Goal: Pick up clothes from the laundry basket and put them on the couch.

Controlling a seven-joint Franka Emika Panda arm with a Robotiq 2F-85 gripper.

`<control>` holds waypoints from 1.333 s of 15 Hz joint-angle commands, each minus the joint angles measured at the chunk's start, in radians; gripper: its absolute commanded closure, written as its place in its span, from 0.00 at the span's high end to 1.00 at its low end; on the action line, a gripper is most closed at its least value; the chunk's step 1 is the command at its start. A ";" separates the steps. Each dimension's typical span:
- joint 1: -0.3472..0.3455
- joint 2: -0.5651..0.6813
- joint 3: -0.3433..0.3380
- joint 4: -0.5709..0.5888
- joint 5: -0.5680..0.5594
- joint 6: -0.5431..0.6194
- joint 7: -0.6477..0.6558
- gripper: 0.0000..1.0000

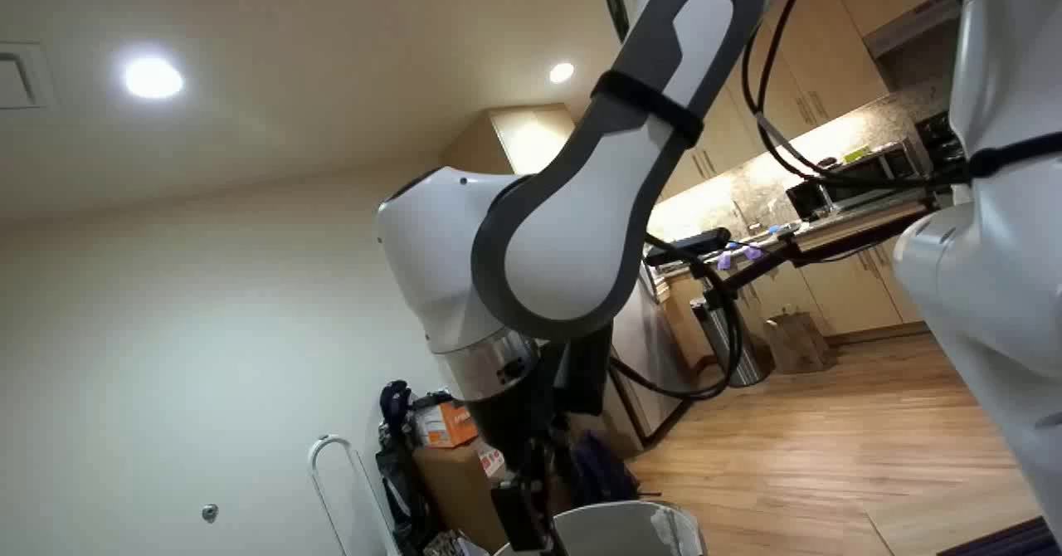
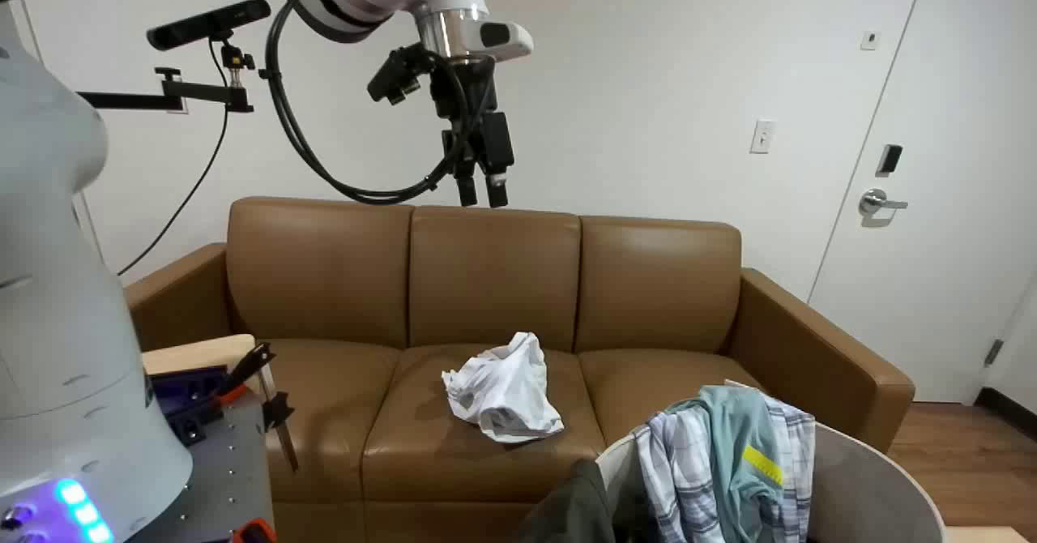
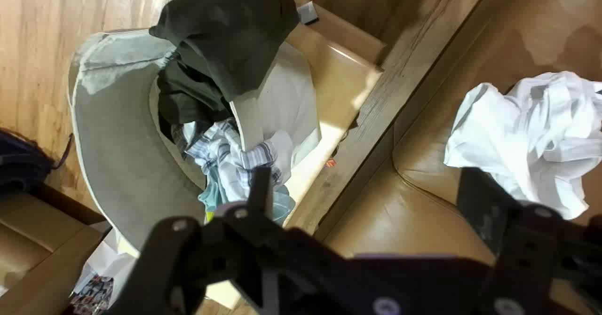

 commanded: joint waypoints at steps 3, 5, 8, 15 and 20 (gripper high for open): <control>0.019 0.002 -0.018 0.002 -0.010 -0.004 0.007 1.00; 0.019 0.002 -0.018 0.002 -0.010 -0.004 0.007 1.00; 0.006 0.072 -0.004 0.051 0.000 0.067 0.101 1.00; -0.055 0.307 -0.128 0.214 0.055 0.143 0.197 1.00; -0.083 0.461 -0.285 0.231 0.218 0.221 0.105 1.00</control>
